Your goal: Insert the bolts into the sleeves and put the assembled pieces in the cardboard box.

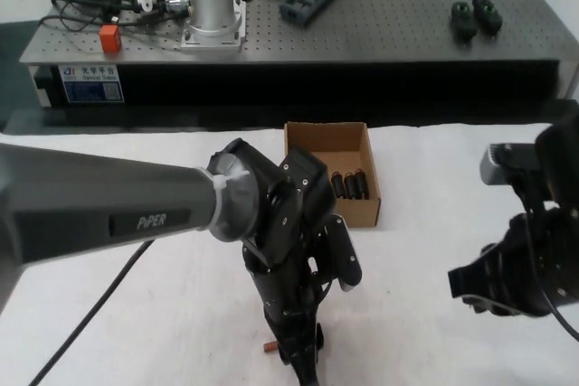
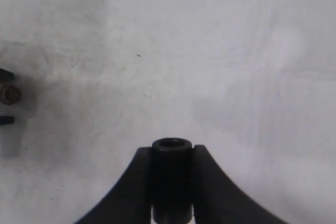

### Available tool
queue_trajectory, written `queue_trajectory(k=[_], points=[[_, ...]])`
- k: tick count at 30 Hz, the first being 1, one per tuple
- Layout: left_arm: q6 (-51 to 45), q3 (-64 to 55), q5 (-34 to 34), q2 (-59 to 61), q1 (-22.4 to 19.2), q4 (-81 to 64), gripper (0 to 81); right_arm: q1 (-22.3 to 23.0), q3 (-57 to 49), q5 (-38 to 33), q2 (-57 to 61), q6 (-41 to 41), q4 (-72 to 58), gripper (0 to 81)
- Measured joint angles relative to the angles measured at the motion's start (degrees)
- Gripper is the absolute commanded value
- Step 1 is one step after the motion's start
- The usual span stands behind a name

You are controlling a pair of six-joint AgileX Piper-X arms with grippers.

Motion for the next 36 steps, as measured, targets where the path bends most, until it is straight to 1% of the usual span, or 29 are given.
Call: queue_trajectory(k=[3,4,7,12,20,22,24,31,34,36], points=[[0.9,0.0,0.0,0.0,0.0,0.0,19.5,-0.2,0.9,0.0,-1.8,0.0,0.3,0.7],[1.1,0.0,0.0,0.0,0.0,0.0,18.5,-0.2,0.9,0.0,-2.0,0.0,0.3,0.7],[1.3,0.0,-0.3,0.0,0.0,0.0,20.3,-0.2,1.0,0.0,-2.5,0.0,0.4,0.7],[1.3,0.0,-1.1,0.0,-0.2,0.0,28.8,-0.2,1.0,0.0,-2.4,-0.6,1.1,0.7],[1.3,-0.7,-2.1,0.2,-0.2,2.0,28.8,-0.2,1.0,-1.3,-2.4,-0.8,1.4,0.7],[1.4,-0.8,-2.3,0.2,-0.2,2.4,26.6,-0.2,1.0,-1.6,-2.4,-0.8,1.4,0.7],[1.4,-0.8,-2.2,0.2,-0.2,2.5,22.3,-0.2,1.0,-1.7,-2.4,-0.8,1.4,0.7],[1.7,-0.8,-1.5,0.2,-0.2,2.9,0.8,-0.2,1.0,-2.2,-2.4,-0.8,1.4,0.7],[0.7,-0.8,-1.5,0.2,-0.2,2.7,0.6,-0.2,1.0,-2.4,-2.4,-1.3,1.4,0.7],[-2.3,-1.0,-1.6,0.2,-0.2,2.4,0.6,-0.2,1.0,-3.0,-2.9,-2.2,1.2,0.7]])
